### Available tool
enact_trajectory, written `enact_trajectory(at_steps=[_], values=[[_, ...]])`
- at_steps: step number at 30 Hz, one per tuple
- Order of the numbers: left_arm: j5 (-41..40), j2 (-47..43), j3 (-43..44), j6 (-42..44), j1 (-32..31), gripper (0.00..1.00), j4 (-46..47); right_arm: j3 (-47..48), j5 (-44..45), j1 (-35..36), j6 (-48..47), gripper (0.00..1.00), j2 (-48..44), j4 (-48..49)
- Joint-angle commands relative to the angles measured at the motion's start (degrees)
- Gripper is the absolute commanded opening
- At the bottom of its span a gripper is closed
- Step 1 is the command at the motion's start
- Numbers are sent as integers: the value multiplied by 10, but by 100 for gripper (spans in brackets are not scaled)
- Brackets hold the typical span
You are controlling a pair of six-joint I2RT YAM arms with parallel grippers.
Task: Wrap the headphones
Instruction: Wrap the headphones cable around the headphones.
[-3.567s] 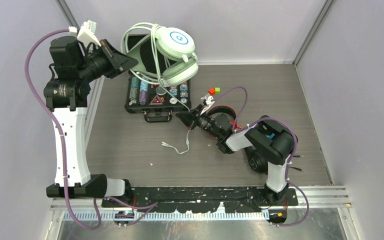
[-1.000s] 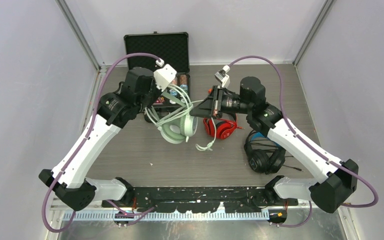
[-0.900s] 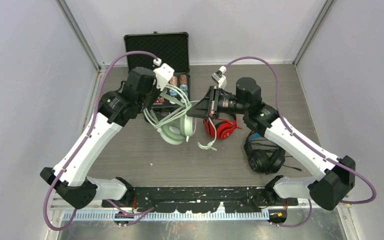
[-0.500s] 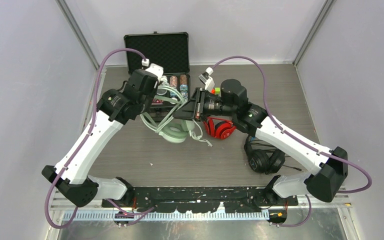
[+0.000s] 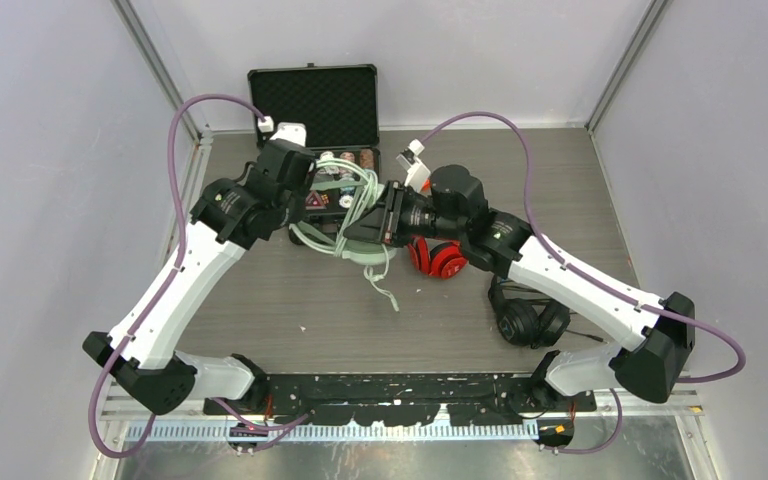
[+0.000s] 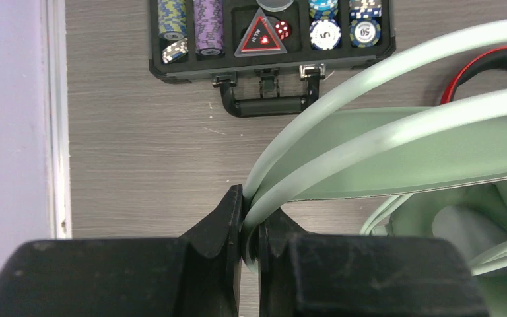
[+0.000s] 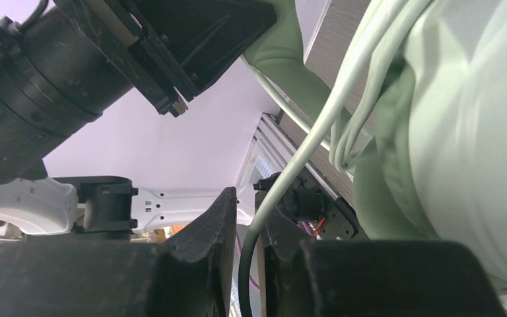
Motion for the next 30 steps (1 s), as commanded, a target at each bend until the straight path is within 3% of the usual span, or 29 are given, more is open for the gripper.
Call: enact_trajectory(at_steps=[1, 30], values=[[3, -28, 18, -78, 2, 0, 70, 38, 51, 17, -45, 22, -1, -20], [10, -50, 7, -207, 3, 0, 169, 30, 239, 118, -135, 24, -26, -78]])
